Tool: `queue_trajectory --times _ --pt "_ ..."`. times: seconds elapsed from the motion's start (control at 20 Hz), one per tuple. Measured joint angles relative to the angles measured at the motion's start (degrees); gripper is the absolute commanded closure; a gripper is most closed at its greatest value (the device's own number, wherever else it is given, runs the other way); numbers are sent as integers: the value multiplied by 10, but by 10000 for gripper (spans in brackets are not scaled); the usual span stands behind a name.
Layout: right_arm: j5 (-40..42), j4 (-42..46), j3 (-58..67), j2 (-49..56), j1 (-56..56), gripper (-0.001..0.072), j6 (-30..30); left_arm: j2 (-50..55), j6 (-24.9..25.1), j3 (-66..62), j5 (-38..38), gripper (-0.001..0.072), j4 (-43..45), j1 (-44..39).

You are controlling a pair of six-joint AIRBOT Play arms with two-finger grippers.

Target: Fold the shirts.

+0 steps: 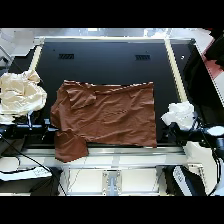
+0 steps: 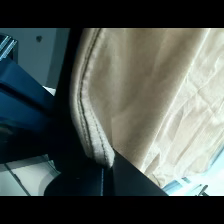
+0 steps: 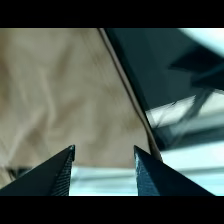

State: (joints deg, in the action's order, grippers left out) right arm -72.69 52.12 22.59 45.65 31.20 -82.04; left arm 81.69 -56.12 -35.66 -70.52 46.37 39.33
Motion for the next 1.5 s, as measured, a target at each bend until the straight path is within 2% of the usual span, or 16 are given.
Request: queue_trajectory --times 0.3,0.35,0.4,0.7,0.9,0.95,1.0,1.05,1.2,1.35,1.5 --pt "-23 2 -26 109 2 286 51 0 0 0 -4 693 -2 0" --pt "-25 3 -27 123 2 324 56 0 0 0 -4 693 -2 0" --pt "-26 4 -28 135 2 331 62 0 0 0 -4 693 -2 0" --pt "-17 13 -32 177 1 331 78 0 0 0 -5 693 -2 0" --pt "11 -5 -33 189 -43 332 80 0 0 0 -5 694 -6 0" --pt "28 -19 -33 191 -61 411 80 0 0 0 -6 693 -7 0" --pt "48 -30 -33 191 -76 658 81 0 0 0 -8 694 -10 0" --pt "74 -41 -32 193 -88 699 84 0 0 0 -9 694 -12 0" --pt "98 -77 -14 182 -107 700 108 -2 0 0 -11 695 -17 0" --pt "54 -93 28 141 -115 700 120 -29 6 -5 -14 696 -44 0" --pt "4 -93 95 71 -117 702 126 -106 24 -28 -22 696 -123 0"
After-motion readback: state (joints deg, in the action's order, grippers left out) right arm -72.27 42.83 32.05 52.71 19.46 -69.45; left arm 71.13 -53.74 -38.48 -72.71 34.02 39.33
